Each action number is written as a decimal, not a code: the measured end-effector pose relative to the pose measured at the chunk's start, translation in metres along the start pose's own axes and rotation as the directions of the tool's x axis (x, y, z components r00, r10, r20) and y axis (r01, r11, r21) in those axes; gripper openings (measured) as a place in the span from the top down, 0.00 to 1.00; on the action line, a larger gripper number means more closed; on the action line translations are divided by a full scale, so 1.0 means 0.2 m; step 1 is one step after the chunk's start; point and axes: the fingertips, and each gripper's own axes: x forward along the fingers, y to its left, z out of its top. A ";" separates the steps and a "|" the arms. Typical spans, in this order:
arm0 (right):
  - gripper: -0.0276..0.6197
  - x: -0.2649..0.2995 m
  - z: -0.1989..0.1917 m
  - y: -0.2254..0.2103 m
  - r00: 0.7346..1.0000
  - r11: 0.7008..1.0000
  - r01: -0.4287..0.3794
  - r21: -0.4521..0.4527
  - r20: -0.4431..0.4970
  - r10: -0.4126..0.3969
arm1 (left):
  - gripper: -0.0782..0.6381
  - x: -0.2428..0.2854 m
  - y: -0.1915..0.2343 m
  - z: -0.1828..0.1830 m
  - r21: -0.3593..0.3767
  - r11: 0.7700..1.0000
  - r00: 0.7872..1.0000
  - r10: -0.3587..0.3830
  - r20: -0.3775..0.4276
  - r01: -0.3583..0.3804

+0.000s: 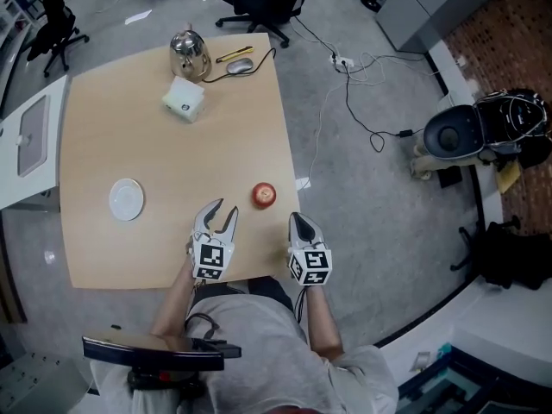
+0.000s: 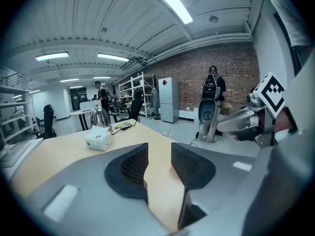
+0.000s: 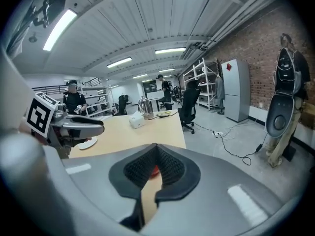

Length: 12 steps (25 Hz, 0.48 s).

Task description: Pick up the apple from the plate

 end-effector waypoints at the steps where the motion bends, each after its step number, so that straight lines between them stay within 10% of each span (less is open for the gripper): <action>1: 0.95 0.01 0.01 0.02 1.000 1.000 -0.008 -0.004 0.002 0.008 | 0.66 -0.02 0.02 0.01 0.003 1.000 1.000 0.012 0.004 -0.012; 12: 0.95 0.12 0.09 0.28 0.994 0.992 -0.110 -0.065 0.020 0.111 | 0.73 -0.26 0.23 -0.01 -0.036 0.990 0.990 0.139 0.028 -0.138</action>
